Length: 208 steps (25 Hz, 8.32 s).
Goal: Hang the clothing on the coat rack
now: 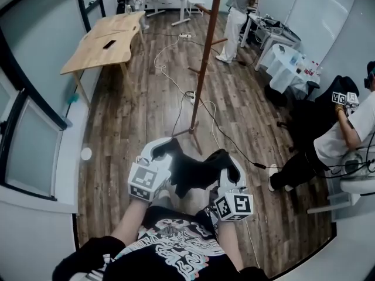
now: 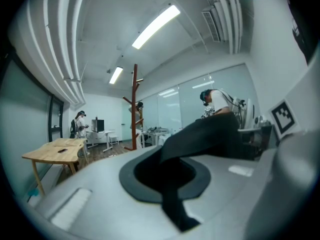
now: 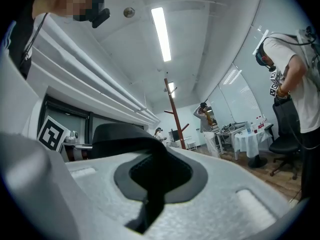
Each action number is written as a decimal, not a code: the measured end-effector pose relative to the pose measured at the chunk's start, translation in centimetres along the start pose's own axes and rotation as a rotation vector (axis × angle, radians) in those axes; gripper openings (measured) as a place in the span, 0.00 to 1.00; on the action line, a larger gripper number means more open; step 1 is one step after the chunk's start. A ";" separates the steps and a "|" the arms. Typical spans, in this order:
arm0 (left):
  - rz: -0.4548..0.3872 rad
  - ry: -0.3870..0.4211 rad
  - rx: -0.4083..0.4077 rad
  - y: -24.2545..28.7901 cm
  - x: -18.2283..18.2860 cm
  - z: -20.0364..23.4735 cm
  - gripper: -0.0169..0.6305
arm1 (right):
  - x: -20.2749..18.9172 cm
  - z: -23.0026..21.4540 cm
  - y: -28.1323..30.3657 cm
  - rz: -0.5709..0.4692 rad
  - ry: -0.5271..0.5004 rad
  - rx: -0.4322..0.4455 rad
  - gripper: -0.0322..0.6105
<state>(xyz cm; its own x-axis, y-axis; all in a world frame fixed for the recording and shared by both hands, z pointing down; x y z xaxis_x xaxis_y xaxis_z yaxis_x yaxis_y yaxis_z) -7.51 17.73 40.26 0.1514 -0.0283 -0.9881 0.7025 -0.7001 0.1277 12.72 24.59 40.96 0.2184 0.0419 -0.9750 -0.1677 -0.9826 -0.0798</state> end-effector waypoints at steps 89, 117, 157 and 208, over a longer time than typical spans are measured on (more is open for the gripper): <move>-0.134 -0.044 -0.043 34.0 3.3 27.4 0.02 | 0.6 -13.1 39.6 -0.029 0.035 -0.134 0.07; -0.118 -0.011 -0.003 38.6 4.5 31.2 0.02 | 1.6 -15.7 47.0 -0.041 0.024 -0.082 0.07; -0.092 -0.059 0.007 47.7 3.4 35.8 0.02 | 0.2 -21.0 55.9 -0.024 0.013 -0.080 0.07; 0.189 -0.167 -0.072 52.2 -7.2 35.1 0.02 | -10.9 -22.3 59.5 0.261 0.057 -0.033 0.07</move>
<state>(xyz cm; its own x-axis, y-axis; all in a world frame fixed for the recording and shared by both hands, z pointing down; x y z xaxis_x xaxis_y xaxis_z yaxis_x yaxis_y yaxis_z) 3.63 -43.65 50.97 0.1720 -0.2759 -0.9457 0.7213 -0.6185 0.3116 21.82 -38.40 51.44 0.2261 -0.2226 -0.9483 -0.1940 -0.9643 0.1801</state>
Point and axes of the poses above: the fingertips, and each gripper's own axes: y forward along the fingers, z to its left, x out of its top, the point moved 5 cm from there along -y, backward along the fingers, and after that the axes turned 2 degrees about -x, right-handed, at the moved point
